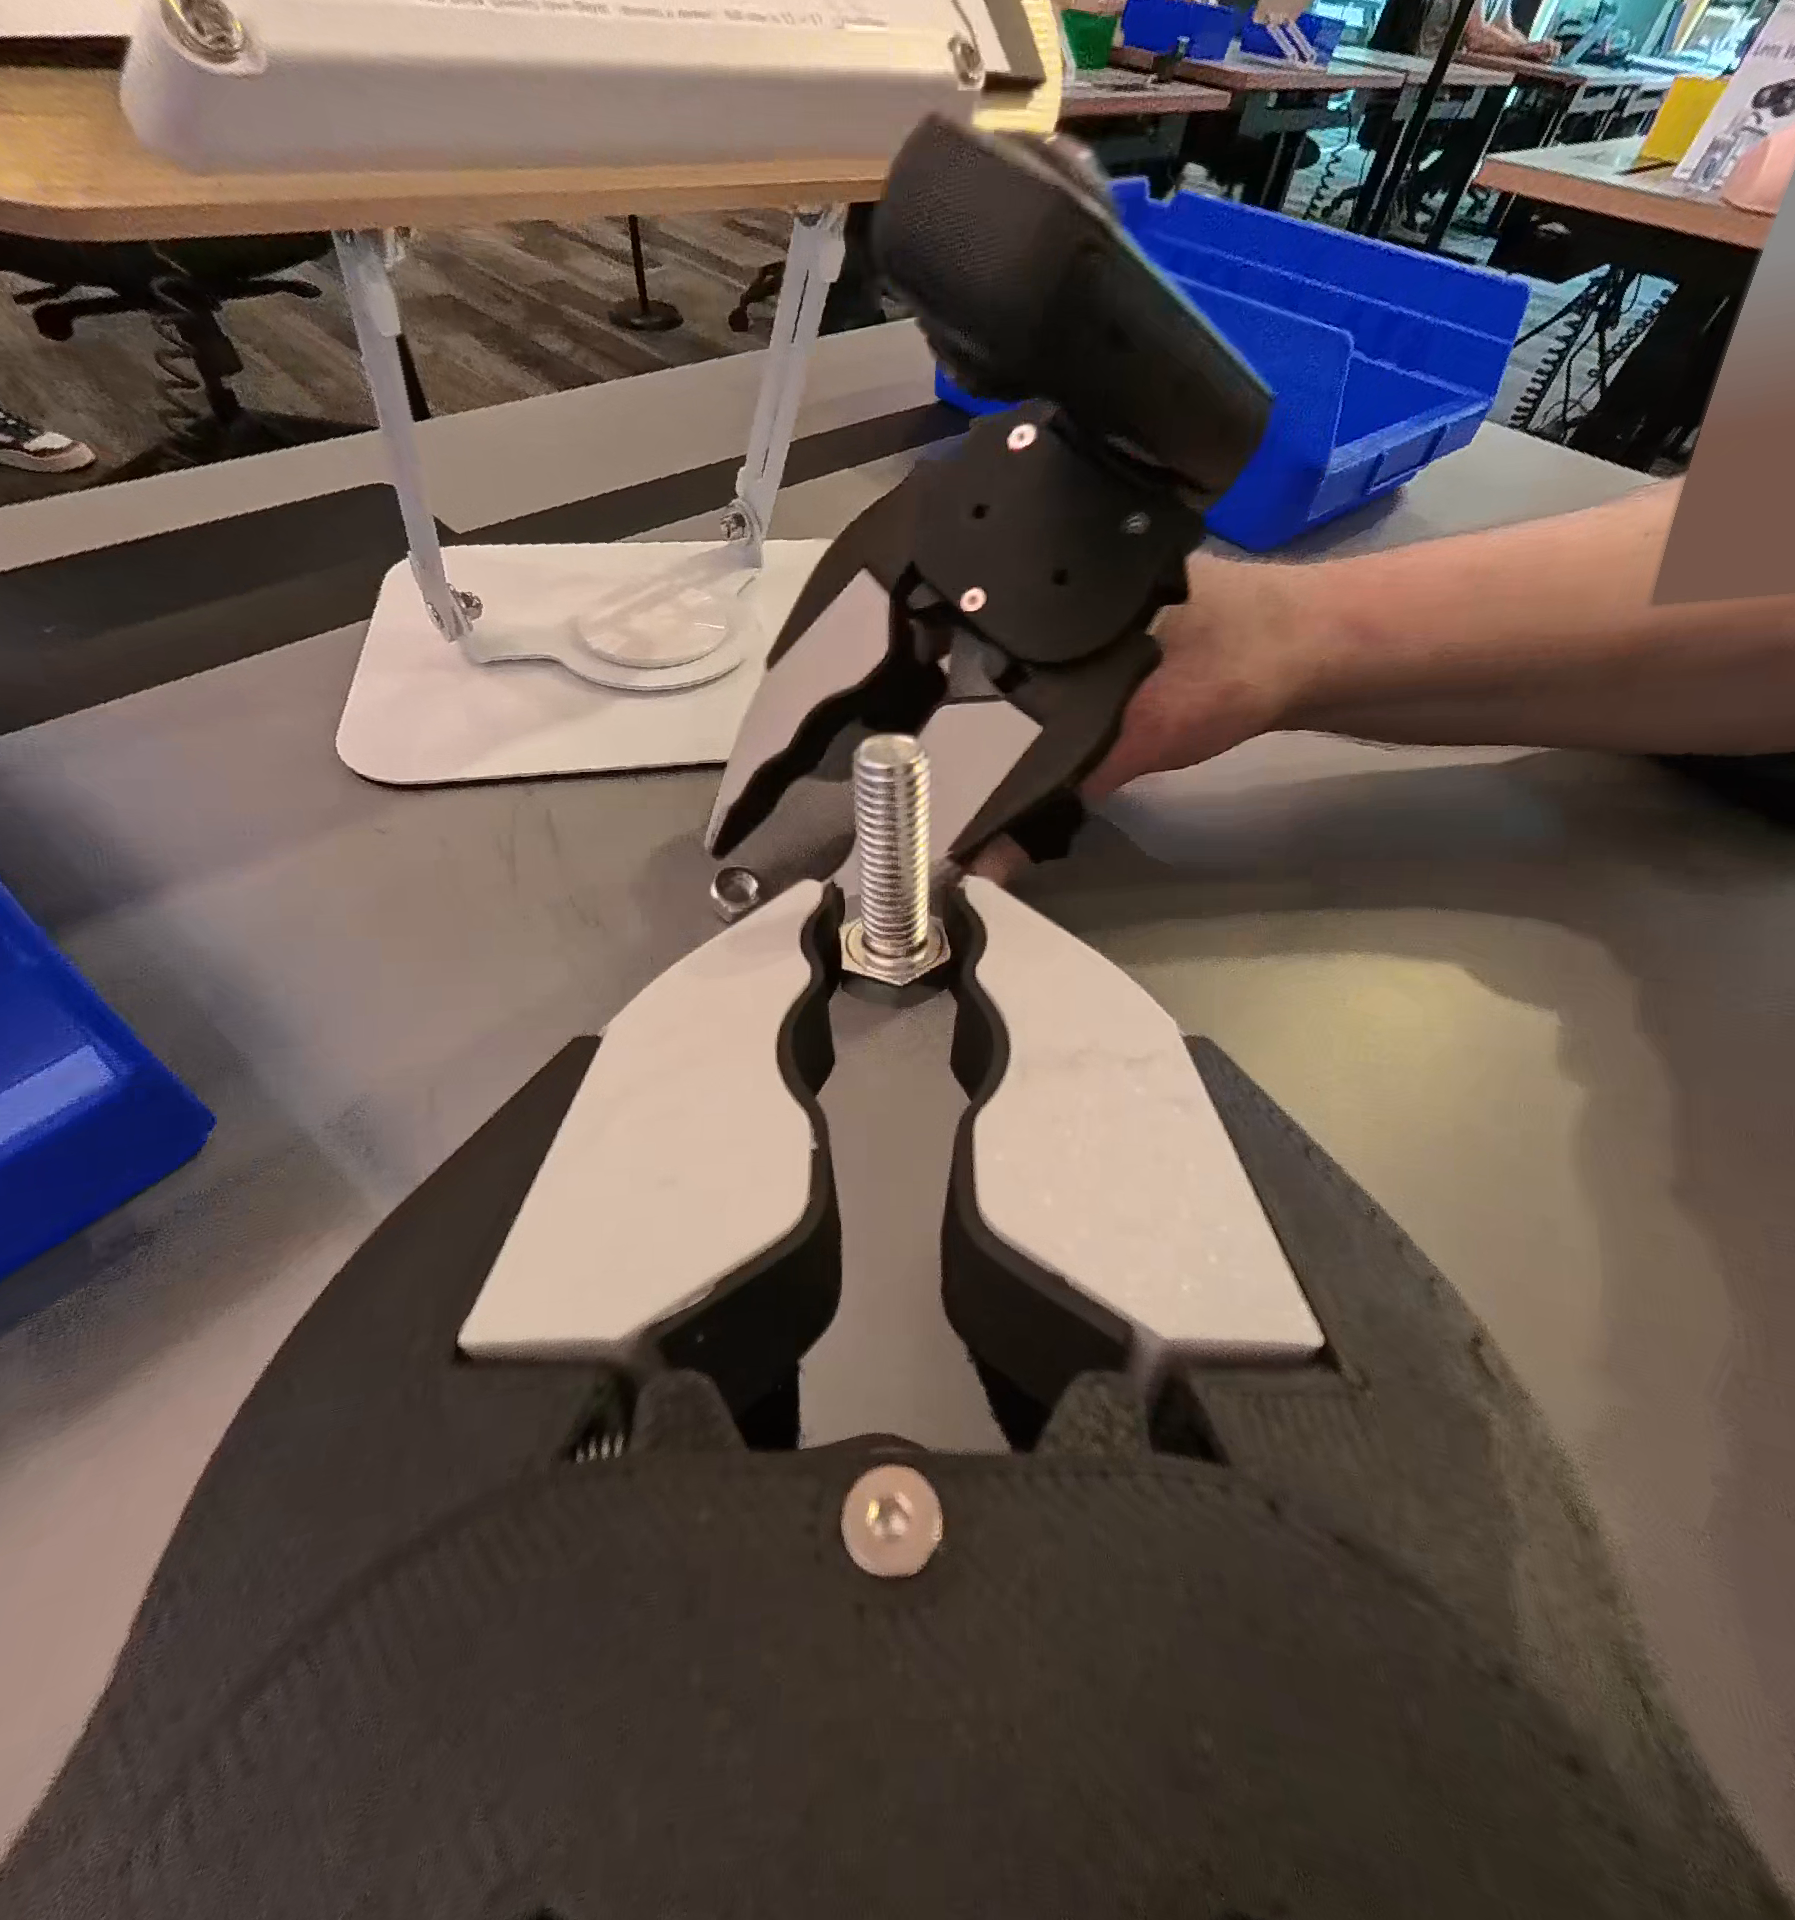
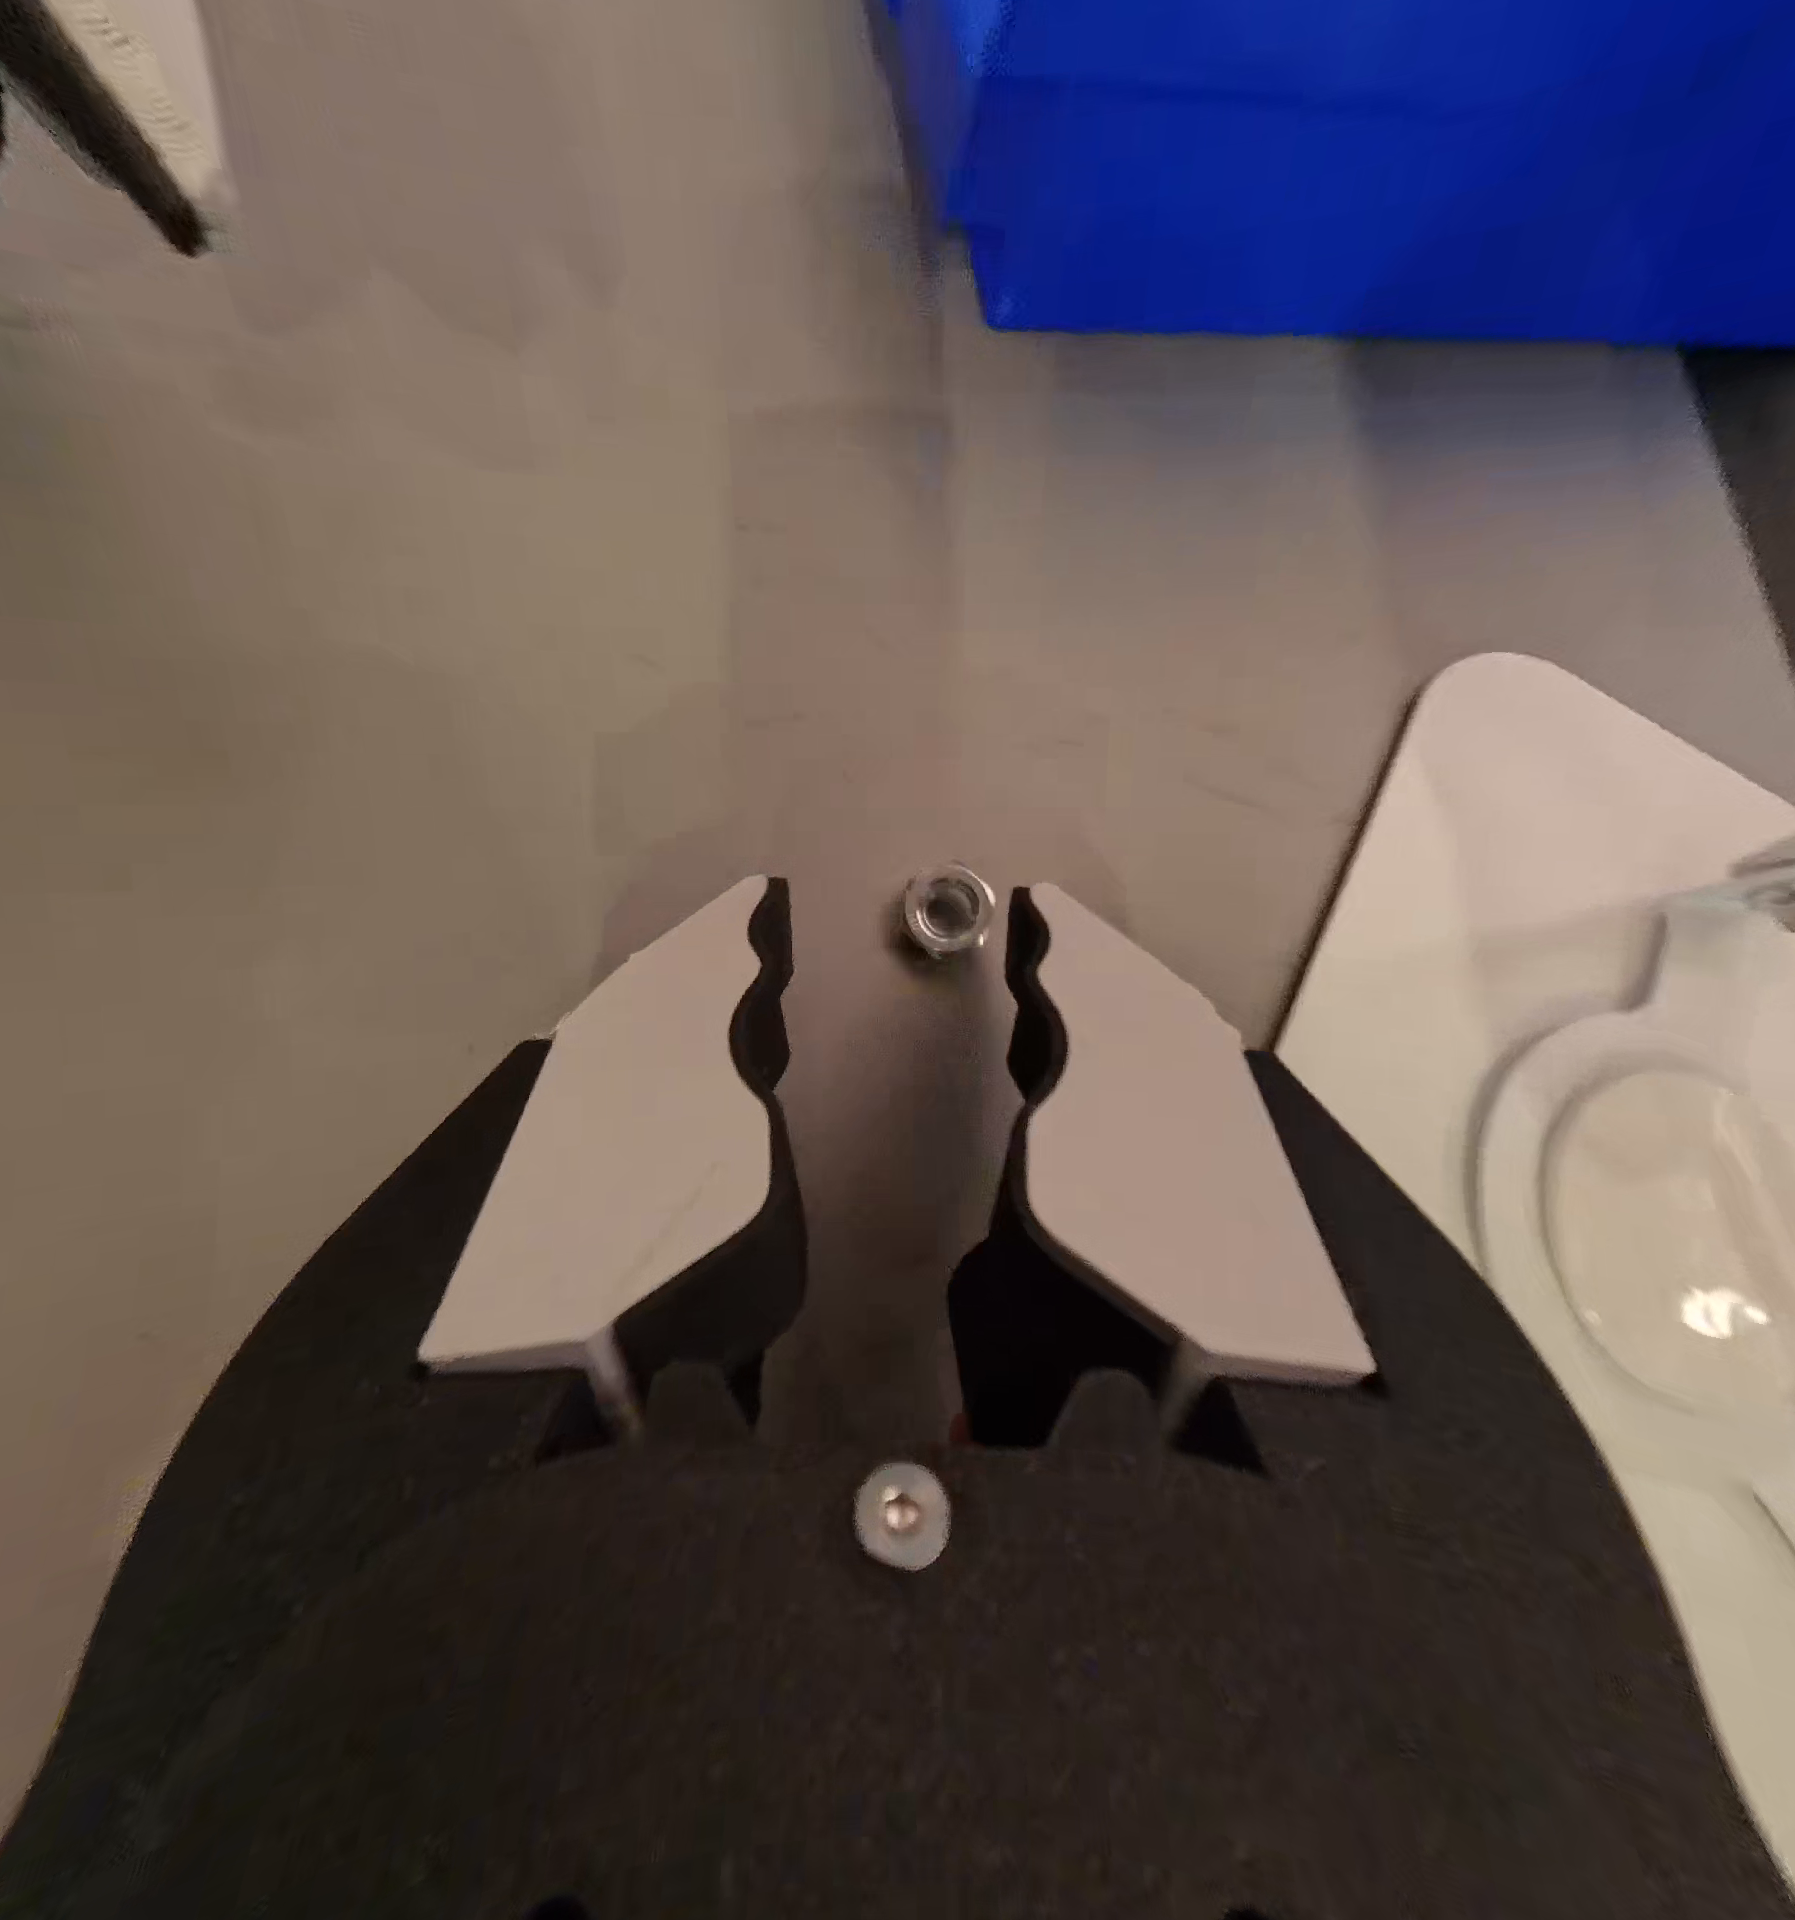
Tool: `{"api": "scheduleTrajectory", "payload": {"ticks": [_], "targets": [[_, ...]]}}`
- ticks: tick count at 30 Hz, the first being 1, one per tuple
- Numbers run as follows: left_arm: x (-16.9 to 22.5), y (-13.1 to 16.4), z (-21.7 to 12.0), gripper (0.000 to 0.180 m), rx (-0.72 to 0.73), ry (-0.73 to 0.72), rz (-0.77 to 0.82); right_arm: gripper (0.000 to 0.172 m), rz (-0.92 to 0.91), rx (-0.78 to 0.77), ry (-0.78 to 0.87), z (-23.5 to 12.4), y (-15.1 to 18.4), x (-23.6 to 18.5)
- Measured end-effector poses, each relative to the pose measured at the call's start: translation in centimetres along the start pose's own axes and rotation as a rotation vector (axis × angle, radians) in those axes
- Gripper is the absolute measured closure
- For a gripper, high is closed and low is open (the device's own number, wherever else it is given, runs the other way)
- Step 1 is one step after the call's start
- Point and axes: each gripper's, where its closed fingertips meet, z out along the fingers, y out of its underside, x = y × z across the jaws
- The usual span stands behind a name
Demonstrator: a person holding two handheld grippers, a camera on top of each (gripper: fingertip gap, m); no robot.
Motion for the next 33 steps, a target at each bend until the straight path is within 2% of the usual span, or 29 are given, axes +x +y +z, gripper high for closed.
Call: {"api": "scheduleTrajectory", "payload": {"ticks": [4, 9, 12, 19, 26, 30, 33], "targets": [[-0.1, 0.5, 0.2, 0.162, -0.007, 0.011, -0.008, 0.136, 0.012, -0.042, -0.001, 0.9, 0.2, 1.3], [-0.3, 0.8, 0.2, 0.162, -0.014, 0.014, -0.01, 0.143, 0.008, -0.076, -0.064, 0.9, 0.6, 0.8], [-0.4, 1.0, 0.3, 0.162, -0.02, 0.015, -0.012, 0.136, 0.006, -0.098, -0.073, 0.4, 1.0, 0.6], [-0.2, 1.1, 0.5, 0.162, -0.026, 0.017, -0.009, 0.146, 0.037, -0.126, -0.075, -0.6, 2.3, 1.3], [-0.3, 1.2, 0.6, 0.162, -0.028, 0.007, -0.001, 0.142, 0.067, -0.132, -0.042, -0.9, 2.5, 1.7], [-0.3, 1.7, 1.0, 0.162, -0.04, 0.0, 0.011, 0.154, 0.091, -0.142, -0.054, -1.0, 2.8, 1.3], [-0.1, 1.9, 1.2, 0.162, -0.047, -0.003, 0.031, 0.155, 0.079, -0.127, -0.061, -1.2, 2.4, 1.2]]}}
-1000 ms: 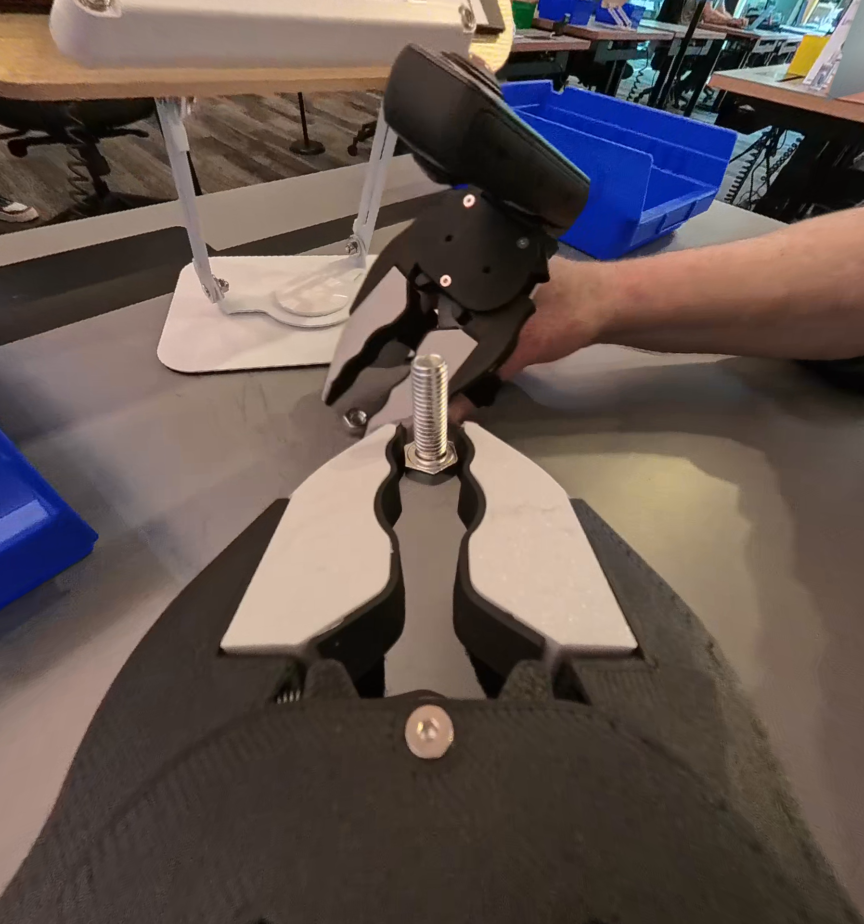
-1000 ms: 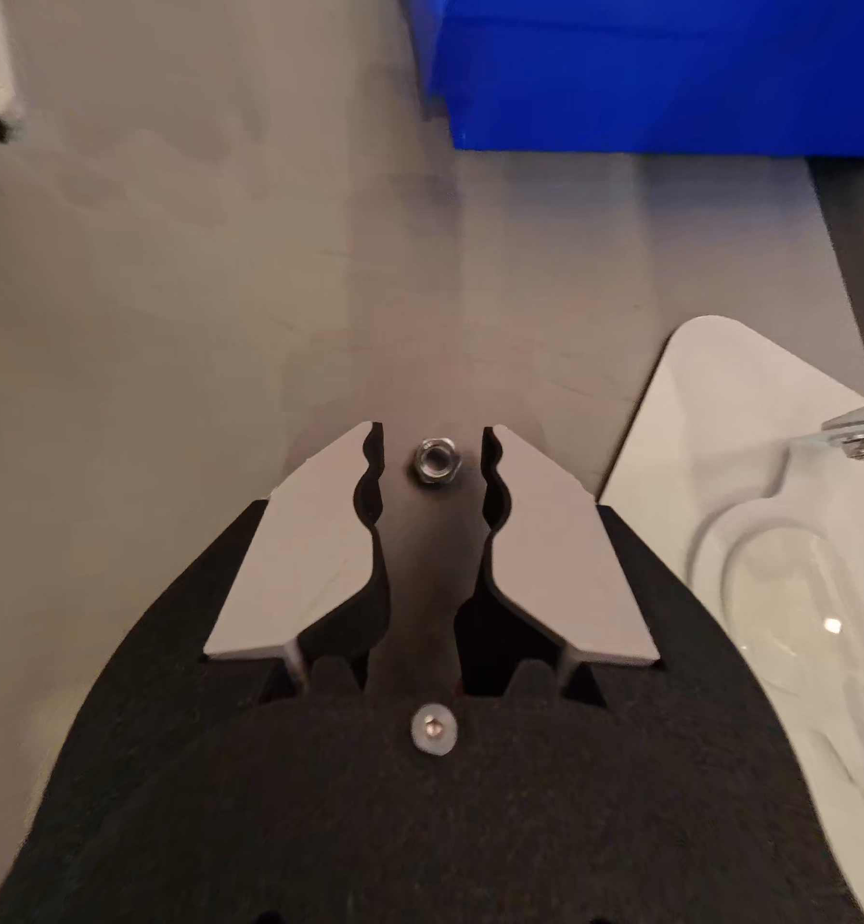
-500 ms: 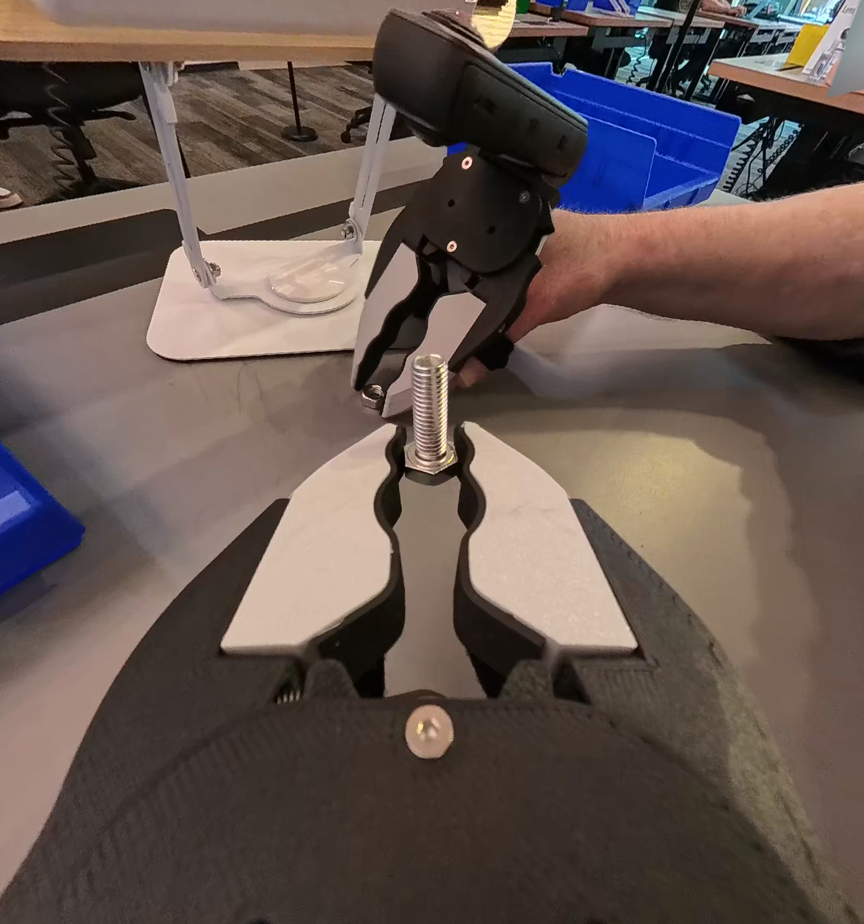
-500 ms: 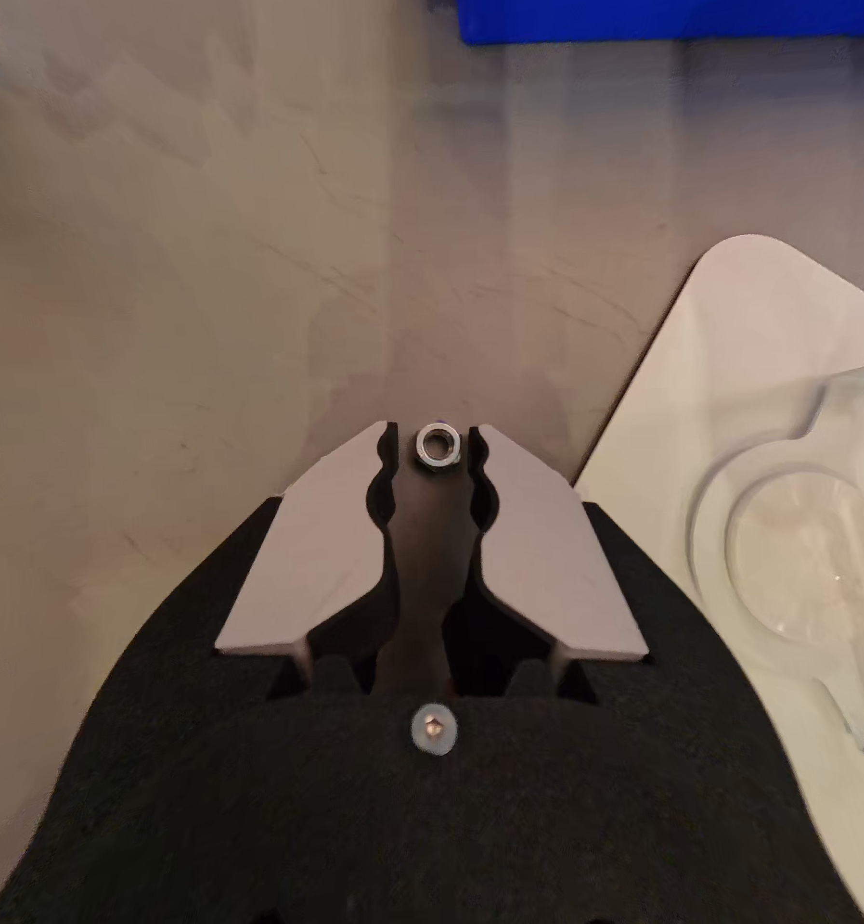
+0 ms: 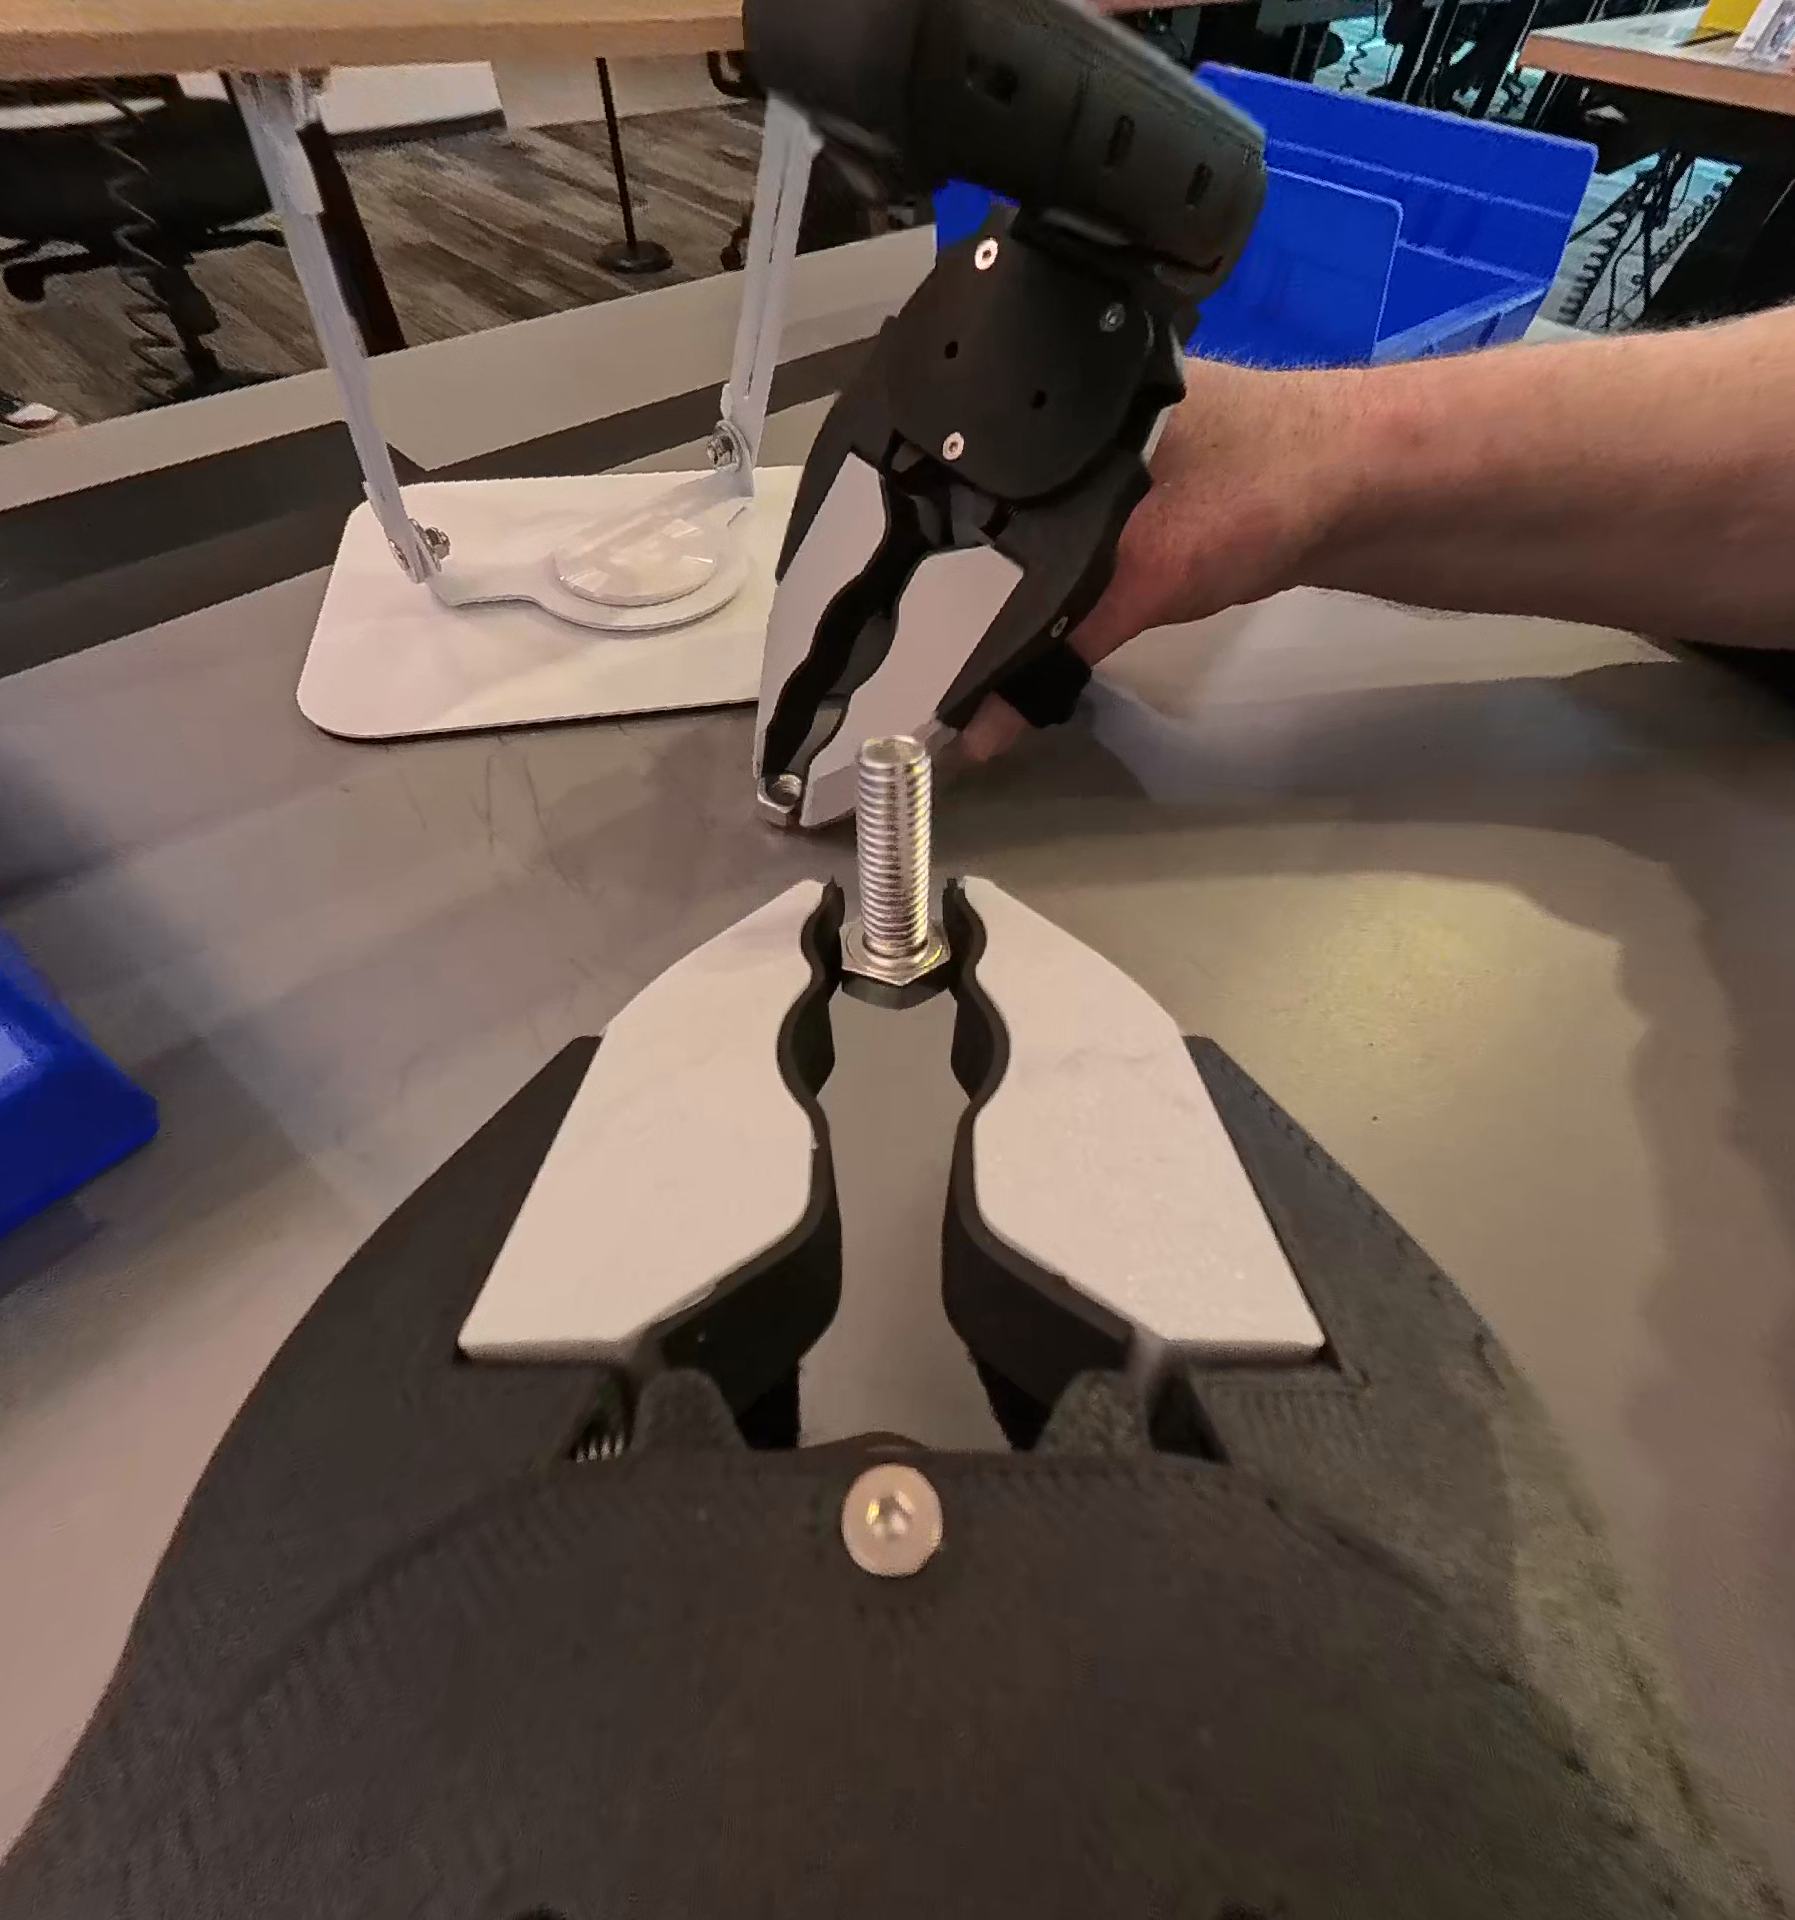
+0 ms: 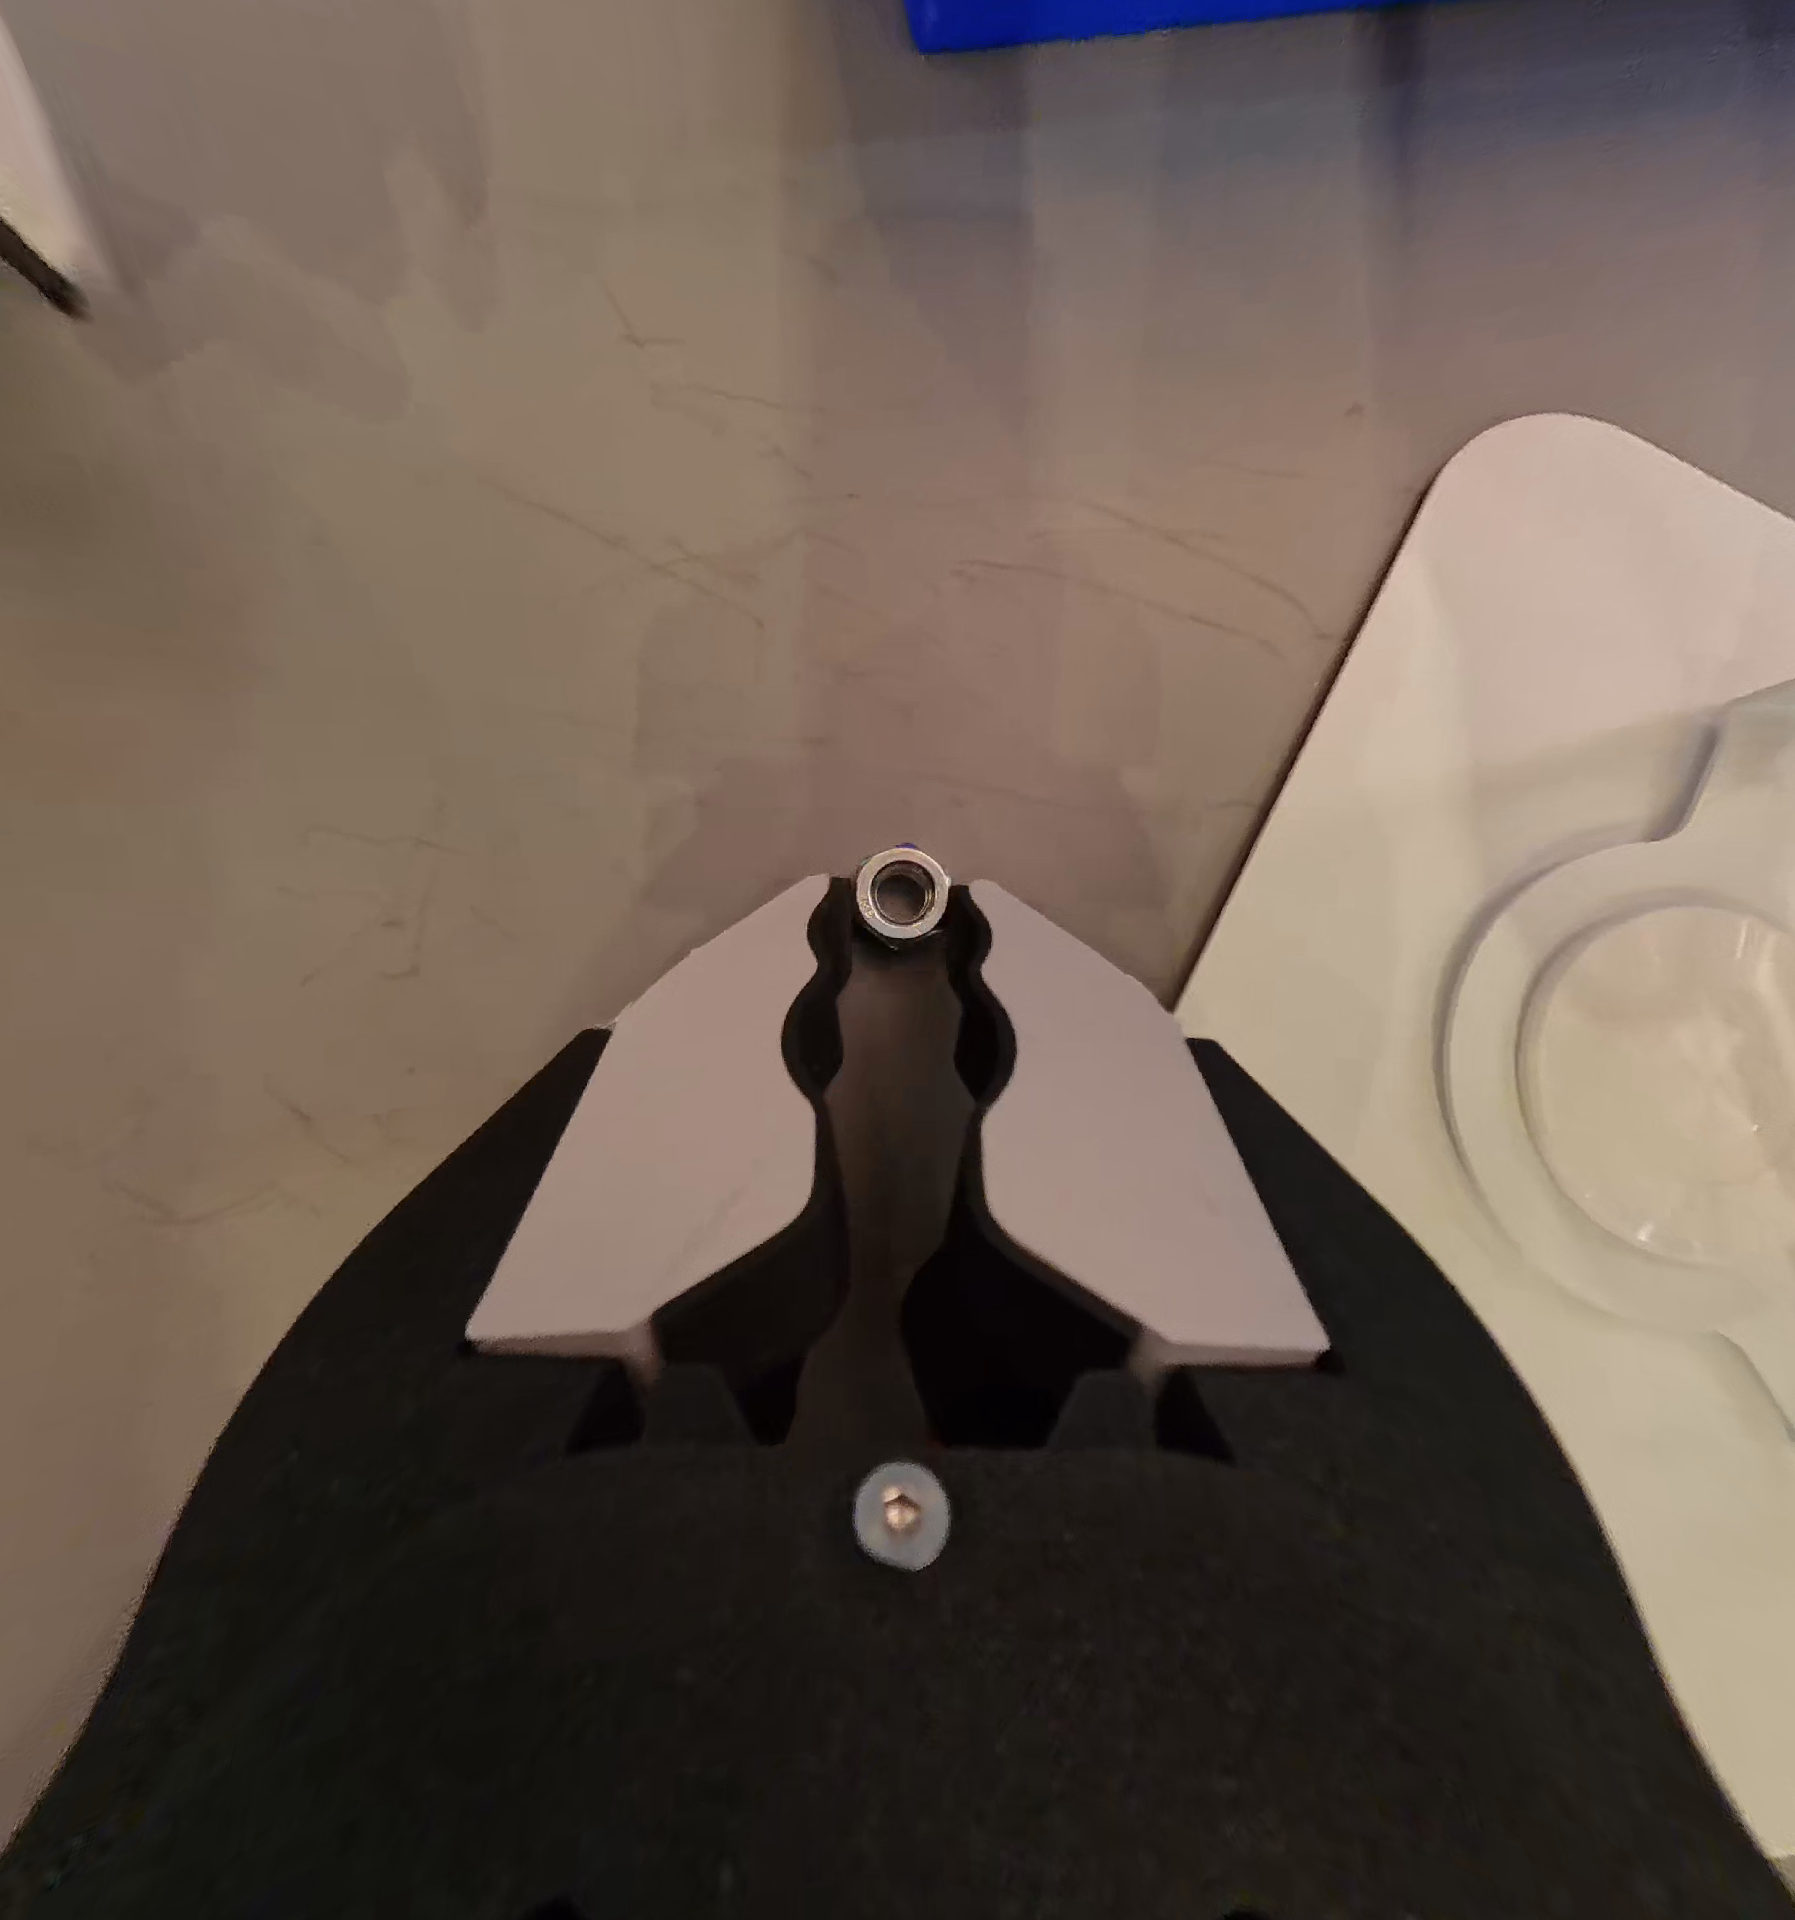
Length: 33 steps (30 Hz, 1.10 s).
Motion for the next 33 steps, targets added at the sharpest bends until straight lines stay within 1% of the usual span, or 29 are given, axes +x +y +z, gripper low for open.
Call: {"api": "scheduleTrajectory", "payload": {"ticks": [3, 5, 8, 11, 17, 23, 26, 30, 33], "targets": [[0.2, 0.3, 0.3, 0.162, -0.007, -0.003, 0.013, 0.154, -0.038, 0.117, -0.069, -2.1, -2.6, -1.8], [0.6, 0.3, 0.4, 0.162, -0.011, 0.003, 0.042, 0.154, -0.114, 0.222, -0.156, -4.3, -5.0, -4.1], [1.2, 0.3, 0.6, 0.162, -0.026, 0.012, 0.085, 0.155, -0.239, 0.341, -0.287, -7.8, -7.7, -7.7], [2.1, 0.4, 0.7, 0.162, -0.052, 0.027, 0.139, 0.155, -0.363, 0.365, -0.327, -9.5, -8.8, -9.9], [3.5, 0.2, 0.8, 0.162, -0.076, 0.061, 0.213, 0.155, -0.469, 0.296, -0.365, -8.6, -8.2, -11.1], [4.0, -0.2, 0.7, 0.162, -0.071, 0.088, 0.218, 0.155, -0.496, 0.292, -0.402, -8.5, -7.9, -11.5], [4.4, -0.3, 0.8, 0.162, -0.065, 0.113, 0.193, 0.155, -0.494, 0.306, -0.423, -8.7, -7.8, -11.6], [3.5, -0.4, 0.8, 0.162, -0.066, 0.051, 0.186, 0.155, -0.443, 0.302, -0.385, -8.4, -7.9, -10.9], [2.8, -0.3, 0.8, 0.162, -0.081, -0.012, 0.203, 0.155, -0.362, 0.301, -0.35, -8.1, -8.1, -10.5]]}}
